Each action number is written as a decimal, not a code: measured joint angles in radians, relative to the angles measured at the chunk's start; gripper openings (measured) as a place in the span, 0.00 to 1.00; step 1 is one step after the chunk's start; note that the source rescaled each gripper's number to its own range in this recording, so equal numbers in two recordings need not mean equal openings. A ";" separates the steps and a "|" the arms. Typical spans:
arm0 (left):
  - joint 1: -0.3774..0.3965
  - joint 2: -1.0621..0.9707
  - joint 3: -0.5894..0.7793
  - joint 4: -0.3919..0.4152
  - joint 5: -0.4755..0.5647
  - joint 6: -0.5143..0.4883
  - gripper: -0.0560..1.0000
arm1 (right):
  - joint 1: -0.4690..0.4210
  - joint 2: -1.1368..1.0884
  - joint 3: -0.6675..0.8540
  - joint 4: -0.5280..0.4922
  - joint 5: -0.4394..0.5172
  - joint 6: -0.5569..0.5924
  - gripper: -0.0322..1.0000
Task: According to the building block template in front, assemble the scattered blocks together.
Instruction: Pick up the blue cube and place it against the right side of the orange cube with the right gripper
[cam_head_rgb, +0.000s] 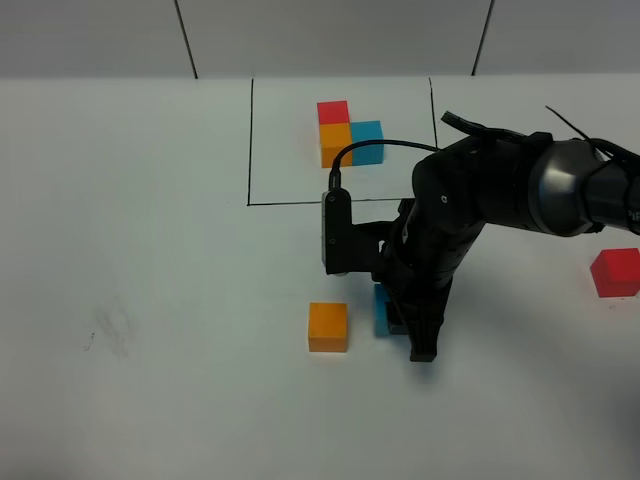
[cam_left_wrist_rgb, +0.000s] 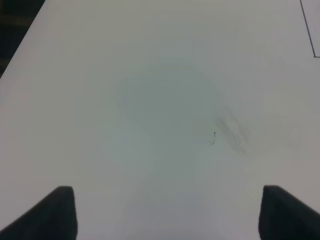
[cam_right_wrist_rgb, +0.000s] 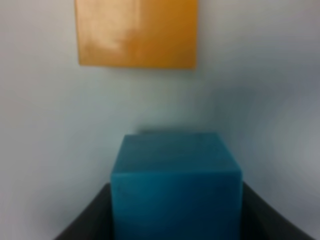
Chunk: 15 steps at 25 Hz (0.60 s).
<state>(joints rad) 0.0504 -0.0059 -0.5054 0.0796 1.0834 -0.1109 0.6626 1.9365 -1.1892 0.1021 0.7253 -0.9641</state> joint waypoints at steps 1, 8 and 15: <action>0.000 0.000 0.000 0.000 0.000 0.000 0.68 | 0.009 0.001 -0.005 0.000 0.002 0.007 0.24; 0.000 0.000 0.000 0.000 0.000 0.000 0.68 | 0.035 0.004 -0.010 0.001 0.013 0.029 0.24; 0.000 0.000 0.000 0.000 0.000 0.000 0.68 | 0.049 0.011 -0.011 0.001 0.011 0.058 0.24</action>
<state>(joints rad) 0.0504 -0.0059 -0.5054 0.0796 1.0834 -0.1109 0.7113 1.9476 -1.2004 0.1034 0.7363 -0.9065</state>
